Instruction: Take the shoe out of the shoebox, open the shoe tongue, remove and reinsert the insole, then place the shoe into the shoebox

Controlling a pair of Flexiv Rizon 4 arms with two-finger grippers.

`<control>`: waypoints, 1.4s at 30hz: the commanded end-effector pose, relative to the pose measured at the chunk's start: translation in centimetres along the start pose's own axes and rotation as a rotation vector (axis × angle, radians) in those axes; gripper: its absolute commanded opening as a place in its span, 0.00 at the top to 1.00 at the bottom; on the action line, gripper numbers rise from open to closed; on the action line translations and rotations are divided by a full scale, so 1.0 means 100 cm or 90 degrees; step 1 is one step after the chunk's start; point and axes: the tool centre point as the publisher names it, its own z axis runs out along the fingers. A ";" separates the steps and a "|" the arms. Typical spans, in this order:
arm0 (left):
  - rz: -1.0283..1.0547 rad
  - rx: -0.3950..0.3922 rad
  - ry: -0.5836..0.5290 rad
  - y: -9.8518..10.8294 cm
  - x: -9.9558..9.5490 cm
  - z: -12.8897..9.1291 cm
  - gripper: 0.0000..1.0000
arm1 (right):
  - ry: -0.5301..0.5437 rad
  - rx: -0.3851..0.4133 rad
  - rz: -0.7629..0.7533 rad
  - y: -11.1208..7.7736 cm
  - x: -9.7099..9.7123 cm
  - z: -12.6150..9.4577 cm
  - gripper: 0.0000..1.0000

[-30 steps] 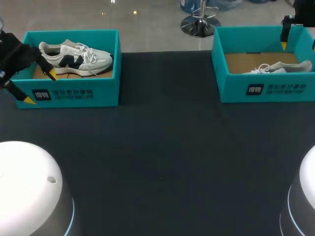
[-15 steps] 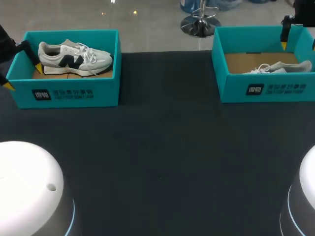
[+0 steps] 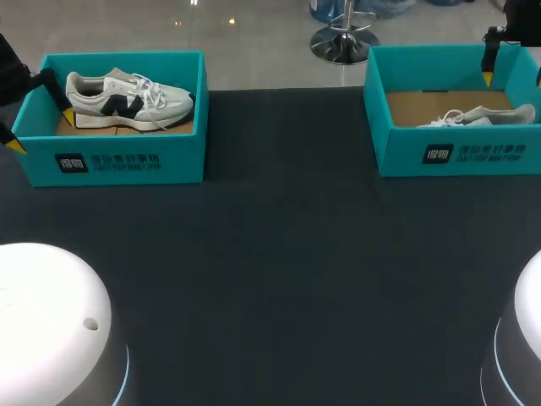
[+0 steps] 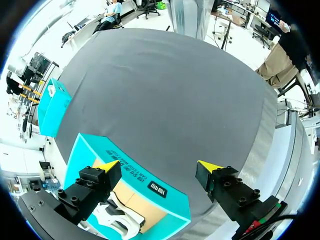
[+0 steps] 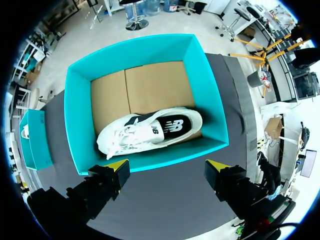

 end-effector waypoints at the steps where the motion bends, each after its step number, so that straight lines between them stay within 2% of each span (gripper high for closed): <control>1: 0.138 -0.096 0.031 0.021 -0.004 0.000 0.00 | 0.000 0.001 0.000 0.001 0.000 0.000 0.00; 2: 0.123 -0.133 0.058 0.032 -0.004 0.002 0.00 | 0.000 0.001 0.000 0.001 0.000 0.000 0.00; 4: 0.163 -0.121 0.075 0.056 -0.003 0.005 0.00 | 0.000 0.001 0.000 0.001 0.000 0.000 0.00; 5: 0.152 -0.144 0.077 0.067 -0.003 0.006 0.00 | 0.000 0.001 0.000 0.001 0.000 0.000 0.00; 6: 0.173 -0.136 0.087 0.076 -0.002 0.007 0.00 | 0.000 0.001 0.000 0.001 0.000 0.000 0.00; 9: 0.202 -0.117 0.049 0.099 -0.001 0.006 0.00 | 0.000 0.001 0.000 0.001 0.000 0.000 0.00; 11: 0.217 -0.139 0.067 0.119 -0.004 0.010 0.00 | 0.000 0.001 0.000 0.001 0.000 0.000 0.00; 15: 0.282 -0.105 0.071 0.145 -0.011 0.013 0.00 | 0.000 0.001 0.000 0.001 0.000 0.000 0.00; 17: 0.306 -0.133 0.095 0.160 -0.017 0.020 0.00 | 0.000 0.001 0.000 0.001 0.000 0.000 0.00; 21: 0.357 -0.122 0.114 0.181 -0.031 0.027 0.00 | 0.000 0.001 0.000 0.001 0.000 0.000 0.00; 22: 0.372 -0.111 0.117 0.185 -0.034 0.027 0.00 | 0.000 0.001 0.000 0.001 0.000 0.000 0.00; 27: 0.343 -0.121 0.151 0.207 -0.060 0.033 0.00 | 0.000 0.001 0.000 0.001 0.000 0.000 0.00; 42: 0.343 -0.121 0.151 0.207 -0.060 0.033 0.00 | 0.000 0.001 0.000 0.001 0.000 0.000 0.00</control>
